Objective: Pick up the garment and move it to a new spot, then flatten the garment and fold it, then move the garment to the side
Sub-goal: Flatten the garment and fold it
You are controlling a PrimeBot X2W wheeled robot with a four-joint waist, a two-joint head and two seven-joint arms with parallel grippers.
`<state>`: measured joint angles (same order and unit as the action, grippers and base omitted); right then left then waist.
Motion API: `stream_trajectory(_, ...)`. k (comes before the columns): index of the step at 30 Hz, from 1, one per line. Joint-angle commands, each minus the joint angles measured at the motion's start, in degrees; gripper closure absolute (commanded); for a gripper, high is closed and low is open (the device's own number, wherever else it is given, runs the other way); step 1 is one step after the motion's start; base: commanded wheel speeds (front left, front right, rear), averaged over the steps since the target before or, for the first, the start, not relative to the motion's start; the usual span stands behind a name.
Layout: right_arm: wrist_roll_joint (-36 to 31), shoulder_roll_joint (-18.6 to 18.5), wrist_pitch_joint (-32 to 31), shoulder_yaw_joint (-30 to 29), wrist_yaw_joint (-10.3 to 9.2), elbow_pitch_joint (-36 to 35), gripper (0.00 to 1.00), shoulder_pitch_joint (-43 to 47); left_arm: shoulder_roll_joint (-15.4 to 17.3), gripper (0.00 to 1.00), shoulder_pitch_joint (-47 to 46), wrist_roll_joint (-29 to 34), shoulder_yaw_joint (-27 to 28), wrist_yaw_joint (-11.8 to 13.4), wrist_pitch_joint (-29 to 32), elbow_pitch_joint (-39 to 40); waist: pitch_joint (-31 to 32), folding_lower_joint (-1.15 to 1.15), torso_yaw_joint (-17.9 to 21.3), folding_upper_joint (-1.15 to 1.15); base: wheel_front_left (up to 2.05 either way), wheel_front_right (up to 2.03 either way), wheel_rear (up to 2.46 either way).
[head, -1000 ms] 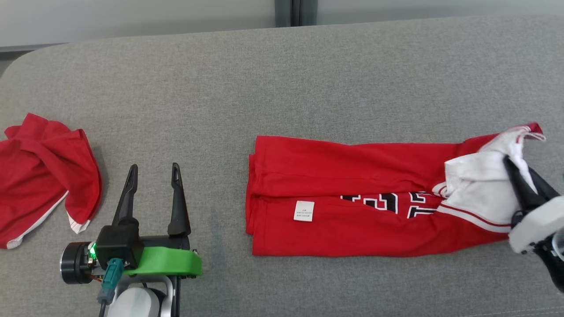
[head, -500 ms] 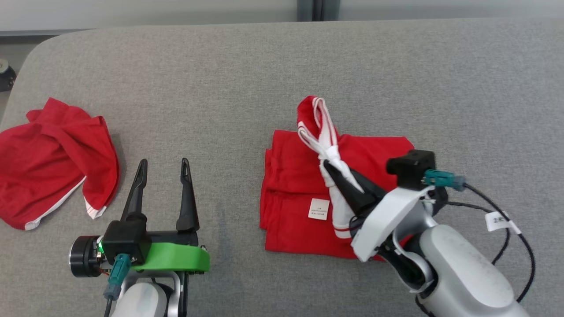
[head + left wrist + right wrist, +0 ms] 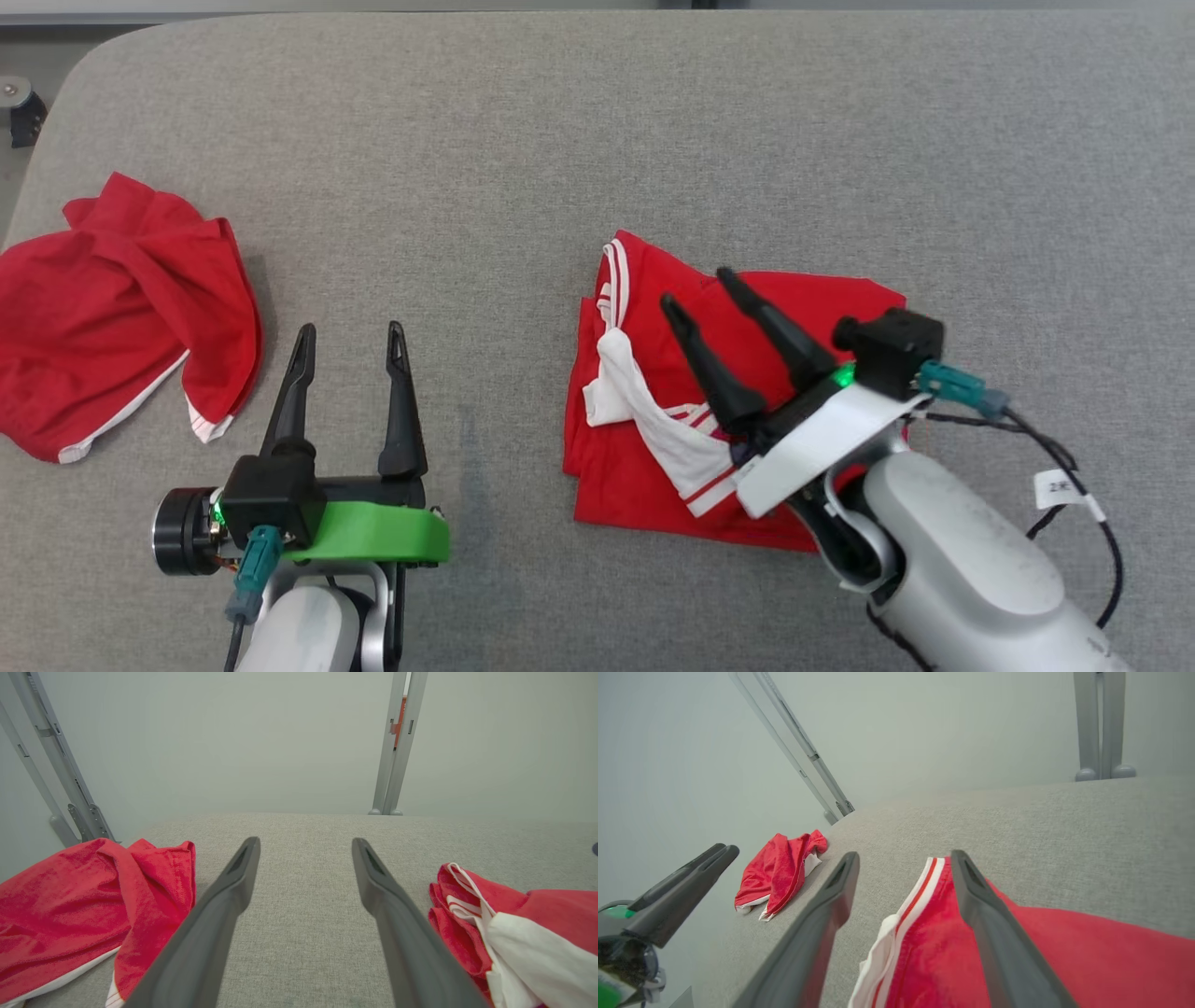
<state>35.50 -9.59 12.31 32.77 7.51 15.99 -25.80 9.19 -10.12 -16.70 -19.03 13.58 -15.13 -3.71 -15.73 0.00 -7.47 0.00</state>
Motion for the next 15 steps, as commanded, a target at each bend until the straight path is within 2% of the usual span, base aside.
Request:
stream_trajectory(1, -0.3, -1.4, 1.4, -1.2, -0.05, -1.1, 0.0, -1.0, -0.2, 0.0, -0.8, 0.6, 0.2, -0.4, 0.0, -0.1, 0.1, 0.0, 0.5, 0.0, 0.0, 0.0, 0.0)
stream_trajectory(6, -3.4, -5.6, 2.8, -8.9, -0.04, -5.1, 0.0, 2.0, -0.1, 0.0, -0.3, 1.1, 1.3, -0.4, 0.0, -0.3, 0.5, 0.0, 1.9, 0.0, 0.0, 0.0, 0.0)
stream_trajectory(10, -7.4, -8.6, 2.9, -18.4, -0.05, -8.9, 0.0, 7.1, 0.2, 0.0, 0.6, 1.5, 1.8, -0.5, 0.0, -0.6, 1.2, 0.0, 3.3, 0.0, 0.0, 0.0, 0.0)
stream_trajectory(15, -11.2, -9.6, 2.9, -27.0, -0.05, -11.9, 0.0, 15.6, 1.1, 0.0, 2.5, 1.3, 2.6, -0.1, 0.0, -1.4, 3.5, 0.0, 5.5, 0.0, 0.0, 0.0, 0.0)
